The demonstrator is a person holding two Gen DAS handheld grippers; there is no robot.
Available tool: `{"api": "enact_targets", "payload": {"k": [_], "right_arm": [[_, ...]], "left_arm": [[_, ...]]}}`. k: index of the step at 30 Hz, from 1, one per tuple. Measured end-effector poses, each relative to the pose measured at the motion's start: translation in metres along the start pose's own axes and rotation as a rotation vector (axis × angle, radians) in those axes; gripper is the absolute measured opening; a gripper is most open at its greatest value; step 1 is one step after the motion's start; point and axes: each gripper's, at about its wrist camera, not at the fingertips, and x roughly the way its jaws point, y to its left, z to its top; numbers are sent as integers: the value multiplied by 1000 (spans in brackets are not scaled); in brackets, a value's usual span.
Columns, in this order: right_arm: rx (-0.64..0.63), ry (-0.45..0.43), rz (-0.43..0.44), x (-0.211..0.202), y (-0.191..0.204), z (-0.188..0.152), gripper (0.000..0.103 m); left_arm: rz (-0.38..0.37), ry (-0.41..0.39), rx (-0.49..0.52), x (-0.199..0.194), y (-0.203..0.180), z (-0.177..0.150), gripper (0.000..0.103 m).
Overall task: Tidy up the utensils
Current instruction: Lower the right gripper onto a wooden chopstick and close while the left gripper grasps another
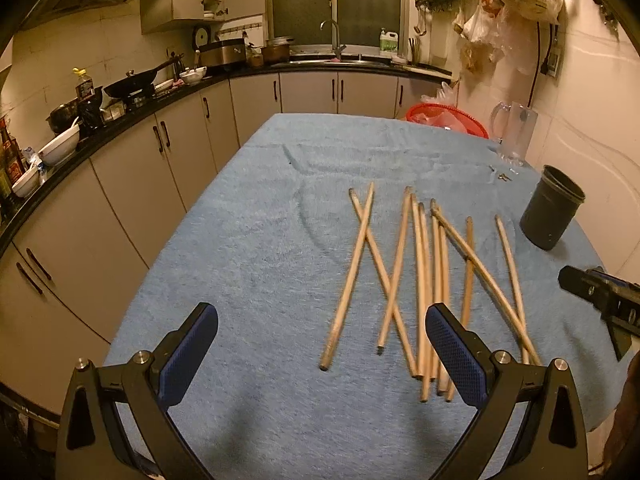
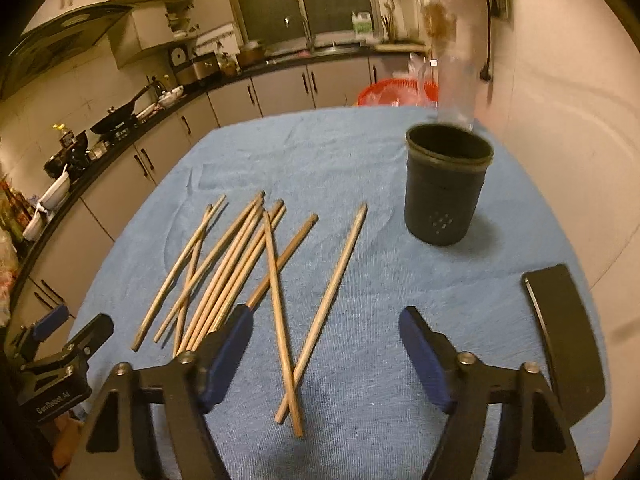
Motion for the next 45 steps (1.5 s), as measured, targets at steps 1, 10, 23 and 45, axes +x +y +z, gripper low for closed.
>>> {"api": "enact_targets", "payload": {"k": [1,10,23,45], "right_arm": [[10,19,8,5,-3,4,59],[48,133,21,50,-4,49,33],[58,283,-128,123,-3,97,22],[55,376,-184,159,-10,102,22]], "left_arm": [[2,1,6,2,1,1,103],[-62,63,70,22,15,39,72],[-299,359,76,120,9,119,32],[-286,513,221,225,-72,138,10]]}}
